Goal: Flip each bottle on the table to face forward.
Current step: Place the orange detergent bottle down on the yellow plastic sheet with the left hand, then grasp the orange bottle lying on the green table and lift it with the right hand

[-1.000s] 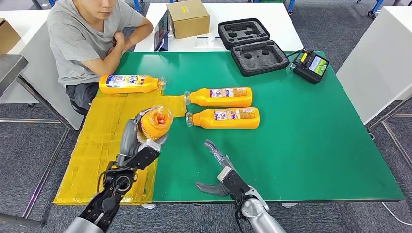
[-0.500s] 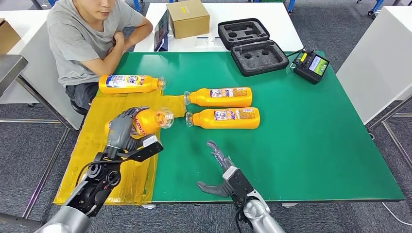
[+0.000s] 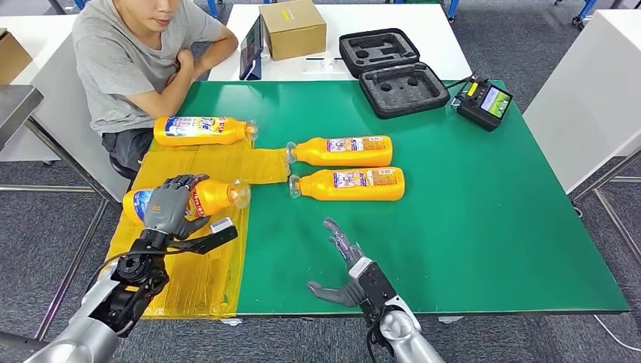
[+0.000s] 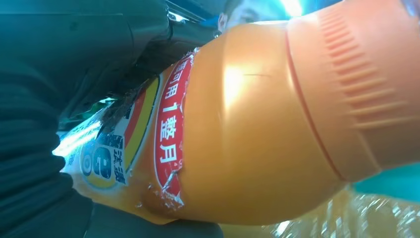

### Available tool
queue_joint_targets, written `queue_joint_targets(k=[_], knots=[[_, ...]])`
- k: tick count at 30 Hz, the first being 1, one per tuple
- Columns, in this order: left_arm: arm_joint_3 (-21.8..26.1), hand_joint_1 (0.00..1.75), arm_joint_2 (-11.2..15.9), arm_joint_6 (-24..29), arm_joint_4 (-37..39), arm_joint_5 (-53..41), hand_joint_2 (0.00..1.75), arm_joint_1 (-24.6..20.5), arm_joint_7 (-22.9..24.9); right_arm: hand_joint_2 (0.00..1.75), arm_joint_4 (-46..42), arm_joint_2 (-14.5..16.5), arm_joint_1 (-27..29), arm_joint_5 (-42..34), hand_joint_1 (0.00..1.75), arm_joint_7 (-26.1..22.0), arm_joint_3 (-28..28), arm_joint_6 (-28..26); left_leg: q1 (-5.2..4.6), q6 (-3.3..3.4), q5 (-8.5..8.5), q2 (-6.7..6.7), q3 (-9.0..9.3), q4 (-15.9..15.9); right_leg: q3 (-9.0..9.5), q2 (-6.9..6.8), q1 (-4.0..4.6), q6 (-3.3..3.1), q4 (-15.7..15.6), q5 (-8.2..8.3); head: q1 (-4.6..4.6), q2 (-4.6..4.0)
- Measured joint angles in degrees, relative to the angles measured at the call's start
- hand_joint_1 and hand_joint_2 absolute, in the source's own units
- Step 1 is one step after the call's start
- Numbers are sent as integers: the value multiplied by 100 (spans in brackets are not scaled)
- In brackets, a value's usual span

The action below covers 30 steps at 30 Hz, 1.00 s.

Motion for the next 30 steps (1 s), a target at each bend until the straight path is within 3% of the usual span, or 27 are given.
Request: queue_joint_targets(k=[9,17,30], knots=[[-96,175,-38,-212,577,-565,175,-134,354,175,34,-2,-15,-13,0,0,-2,-49,1,0,0,0,-1,0,-3,0,1,0,-1,0,0,0],[-147,175,-149,-301,1191,-535,175,-371,236,175,103,-2,-60,-12,0,0,-2,-82,0,0,0,-2,-3,0,-2,-2,0,0,0,0,-1,0],[-150,175,-258,-335,1422,-480,175,-499,177,175,137,-2,-63,-31,0,0,-2,-82,0,-1,2,-2,0,0,1,-2,0,0,0,0,-1,0]])
